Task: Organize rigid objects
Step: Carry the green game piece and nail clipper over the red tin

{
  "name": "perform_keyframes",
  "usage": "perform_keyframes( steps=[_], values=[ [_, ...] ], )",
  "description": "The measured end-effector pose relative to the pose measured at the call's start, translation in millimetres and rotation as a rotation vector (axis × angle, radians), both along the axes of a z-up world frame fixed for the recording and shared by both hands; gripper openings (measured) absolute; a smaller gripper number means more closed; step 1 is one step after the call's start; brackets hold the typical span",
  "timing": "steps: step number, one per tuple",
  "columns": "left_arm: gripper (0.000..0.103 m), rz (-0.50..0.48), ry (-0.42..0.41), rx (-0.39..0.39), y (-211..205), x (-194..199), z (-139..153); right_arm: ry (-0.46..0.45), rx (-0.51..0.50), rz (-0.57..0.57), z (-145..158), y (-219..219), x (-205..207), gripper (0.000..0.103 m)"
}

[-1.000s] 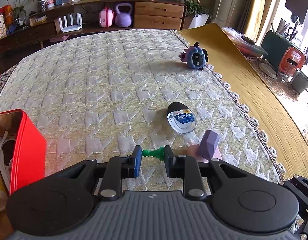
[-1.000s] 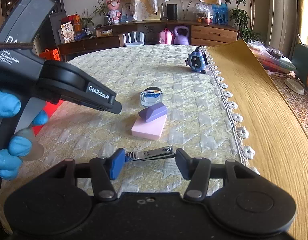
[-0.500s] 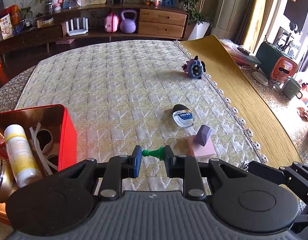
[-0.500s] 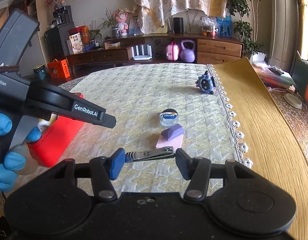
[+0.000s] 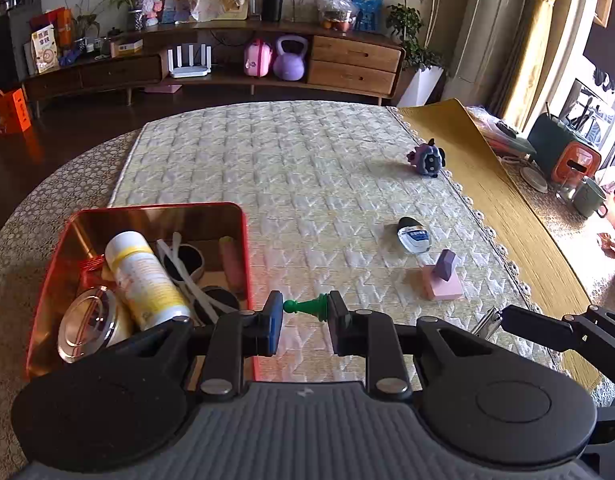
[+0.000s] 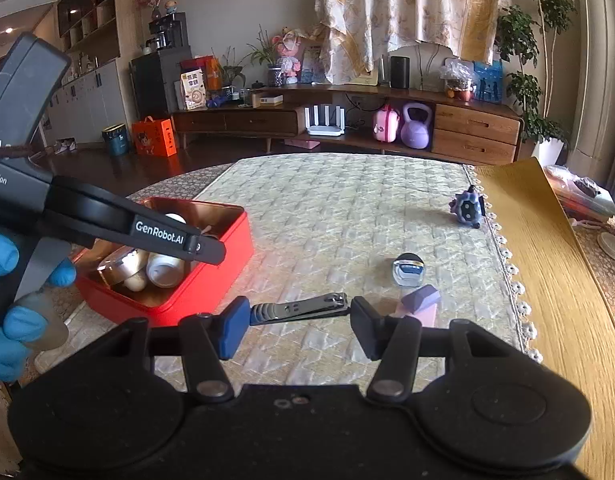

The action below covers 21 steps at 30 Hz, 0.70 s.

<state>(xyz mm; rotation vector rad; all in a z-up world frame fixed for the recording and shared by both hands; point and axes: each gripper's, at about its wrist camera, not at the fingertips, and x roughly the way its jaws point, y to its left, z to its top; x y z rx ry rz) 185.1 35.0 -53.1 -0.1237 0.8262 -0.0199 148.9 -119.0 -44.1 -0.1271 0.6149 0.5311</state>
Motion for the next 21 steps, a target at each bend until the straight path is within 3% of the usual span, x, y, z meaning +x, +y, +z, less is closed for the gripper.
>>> perform_keyframes(
  steps=[11,21],
  values=[
    [0.023,0.074,-0.005,-0.012,59,-26,3,-0.012,-0.043,0.103,9,55,-9,0.055],
    [0.023,0.162,-0.007,-0.004,109,-26,-2,0.009,-0.088,0.189,1,103,-4,0.055]
  ],
)
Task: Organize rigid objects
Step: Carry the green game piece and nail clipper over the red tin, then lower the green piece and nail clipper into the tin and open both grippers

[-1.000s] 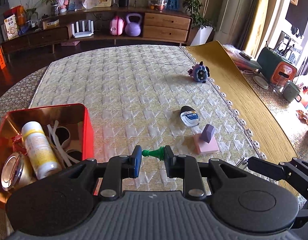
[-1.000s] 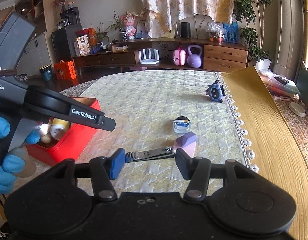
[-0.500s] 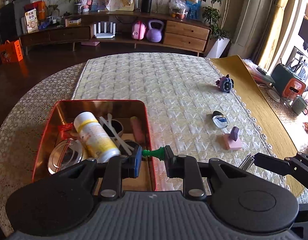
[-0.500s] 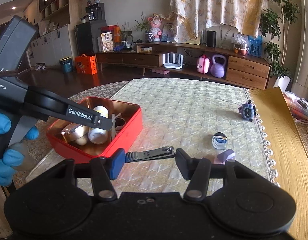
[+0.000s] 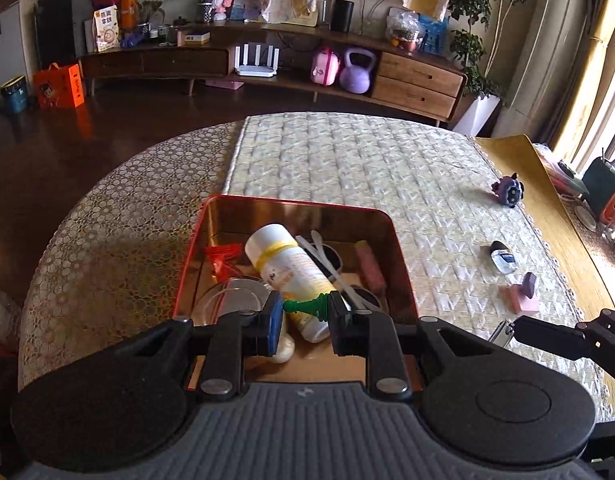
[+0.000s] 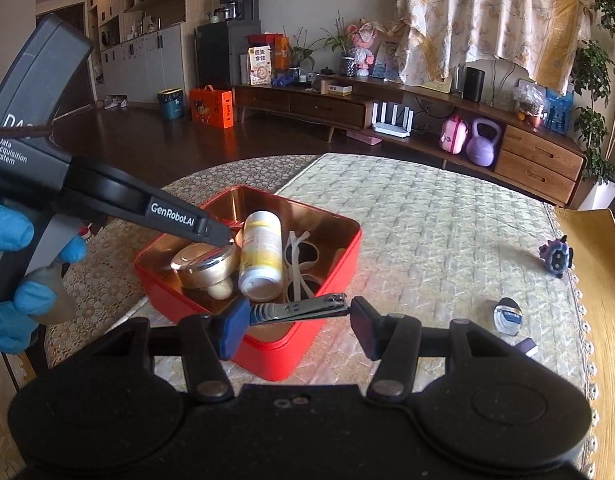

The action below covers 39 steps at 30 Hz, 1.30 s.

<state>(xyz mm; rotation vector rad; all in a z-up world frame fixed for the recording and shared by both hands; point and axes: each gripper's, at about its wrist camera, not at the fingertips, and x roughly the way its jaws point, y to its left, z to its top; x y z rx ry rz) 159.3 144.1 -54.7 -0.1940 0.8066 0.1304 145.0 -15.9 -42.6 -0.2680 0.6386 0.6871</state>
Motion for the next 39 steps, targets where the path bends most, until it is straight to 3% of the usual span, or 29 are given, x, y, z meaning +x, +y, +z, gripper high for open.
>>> perform_keyframes(
  steps=[11,23,39],
  values=[
    [0.023,0.064,0.034,0.031,33,20,-22,0.067,-0.042,0.066,-16,47,24,0.055],
    [0.023,0.092,0.067,0.092,46,68,-39,0.186,-0.07,0.056,-40,66,50,0.055],
    [0.023,0.09,0.108,0.115,41,87,-59,0.199,-0.072,0.05,-47,69,53,0.051]
  ],
)
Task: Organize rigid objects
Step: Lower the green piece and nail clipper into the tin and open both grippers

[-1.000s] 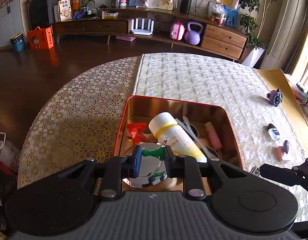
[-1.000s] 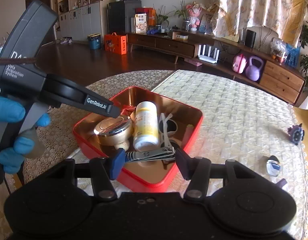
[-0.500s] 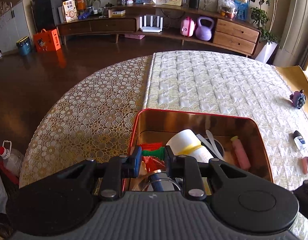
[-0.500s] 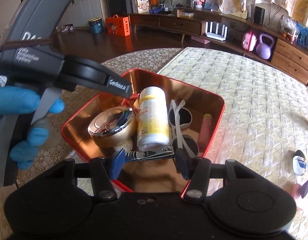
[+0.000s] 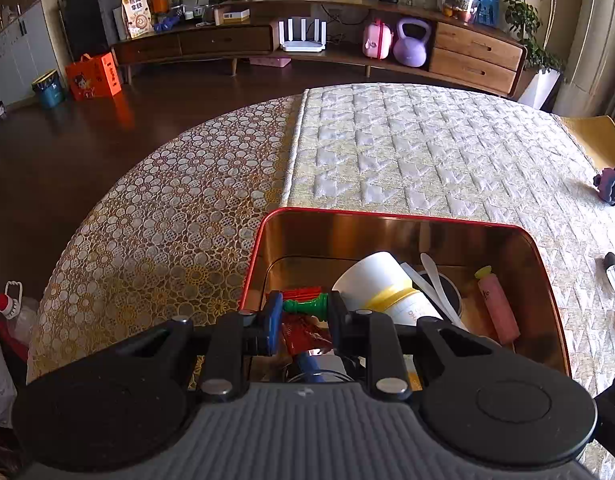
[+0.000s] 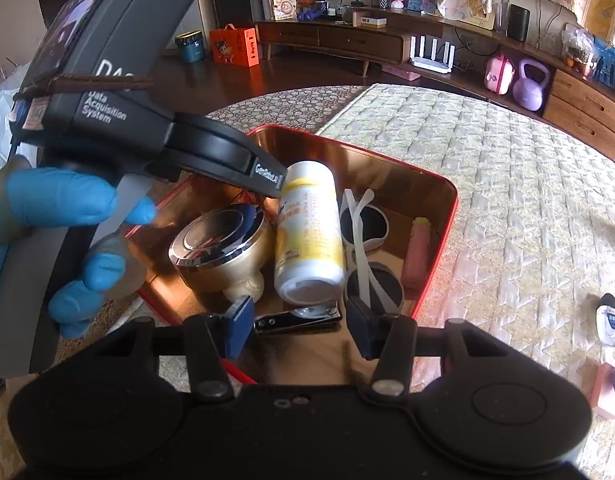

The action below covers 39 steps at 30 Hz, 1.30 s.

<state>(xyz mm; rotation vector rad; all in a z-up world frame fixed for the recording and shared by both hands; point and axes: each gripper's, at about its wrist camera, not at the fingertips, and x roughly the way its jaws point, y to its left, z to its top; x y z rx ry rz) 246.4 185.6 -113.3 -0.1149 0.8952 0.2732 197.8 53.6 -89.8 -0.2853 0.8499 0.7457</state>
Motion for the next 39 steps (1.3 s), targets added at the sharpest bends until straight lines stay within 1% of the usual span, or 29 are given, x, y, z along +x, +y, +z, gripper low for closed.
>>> perform_keyframes(
  steps=[9,12,14,17,19,22,24,25,27,31,39],
  values=[
    [0.024,0.008,0.007,0.003,-4,-3,2,0.001,0.03,-0.02,6,-9,-3,0.053],
    [0.024,0.005,0.007,-0.005,-6,-7,4,0.001,0.042,-0.025,8,-12,-4,0.056],
    [0.024,0.002,0.009,0.0,-8,-8,5,-0.003,0.053,-0.028,10,-15,-6,0.059],
    [0.024,-0.005,0.006,0.0,-11,-12,7,-0.01,0.067,-0.029,14,-19,-9,0.061],
    [0.028,-0.012,0.0,-0.005,-13,-15,10,-0.011,0.072,-0.032,16,-21,-10,0.062],
    [0.037,-0.021,-0.012,-0.006,-16,-20,15,-0.015,0.086,-0.039,19,-26,-13,0.064],
    [0.063,-0.019,-0.028,-0.003,-18,-25,19,-0.019,0.093,-0.041,22,-29,-15,0.064],
    [0.066,-0.017,-0.04,0.002,-19,-27,21,-0.022,0.096,-0.043,23,-30,-16,0.065],
    [0.066,-0.022,-0.047,0.002,-21,-31,25,-0.023,0.102,-0.047,26,-34,-18,0.066],
    [0.066,-0.03,-0.054,-0.008,-25,-38,32,-0.036,0.124,-0.058,33,-44,-24,0.073],
    [0.066,-0.072,-0.073,-0.015,-46,-55,48,-0.062,0.176,-0.092,52,-71,-37,0.083]
  ],
)
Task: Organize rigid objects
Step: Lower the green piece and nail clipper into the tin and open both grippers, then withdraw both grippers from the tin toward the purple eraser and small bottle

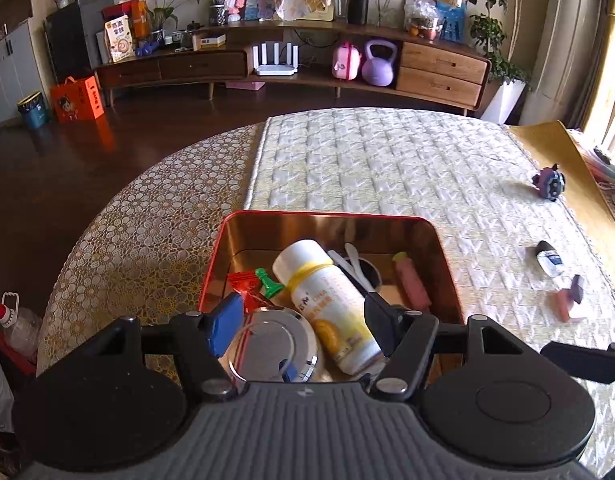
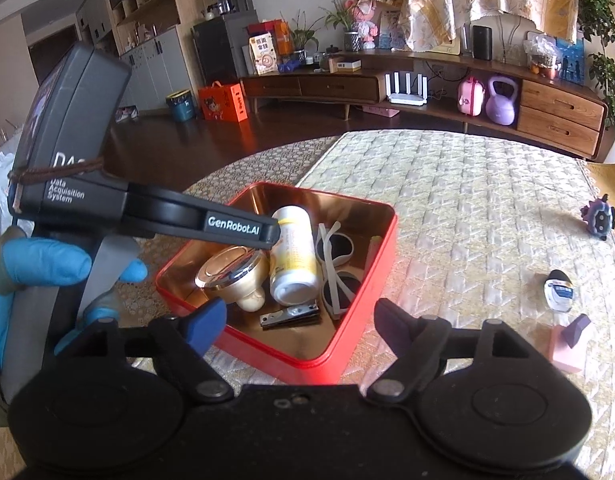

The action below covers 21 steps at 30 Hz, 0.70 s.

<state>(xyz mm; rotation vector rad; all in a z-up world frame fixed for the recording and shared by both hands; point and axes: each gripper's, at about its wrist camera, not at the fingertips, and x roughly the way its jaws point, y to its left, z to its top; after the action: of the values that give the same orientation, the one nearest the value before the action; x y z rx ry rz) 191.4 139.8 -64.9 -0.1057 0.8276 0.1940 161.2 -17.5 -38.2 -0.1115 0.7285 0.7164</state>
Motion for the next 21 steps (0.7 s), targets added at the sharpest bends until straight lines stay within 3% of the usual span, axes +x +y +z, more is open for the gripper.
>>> perform_keyframes(
  steps=[8,11,21],
  values=[
    [0.067,-0.054,-0.02,-0.025,-29,-16,14,-0.071,0.03,-0.053,16,-37,-13,0.095],
    [0.078,-0.069,-0.032,-0.032,-42,-20,18,-0.119,0.017,-0.079,16,-53,-16,0.099],
    [0.082,-0.115,-0.037,-0.052,-86,-18,23,-0.138,0.022,-0.236,2,-122,-7,0.102]
  ],
)
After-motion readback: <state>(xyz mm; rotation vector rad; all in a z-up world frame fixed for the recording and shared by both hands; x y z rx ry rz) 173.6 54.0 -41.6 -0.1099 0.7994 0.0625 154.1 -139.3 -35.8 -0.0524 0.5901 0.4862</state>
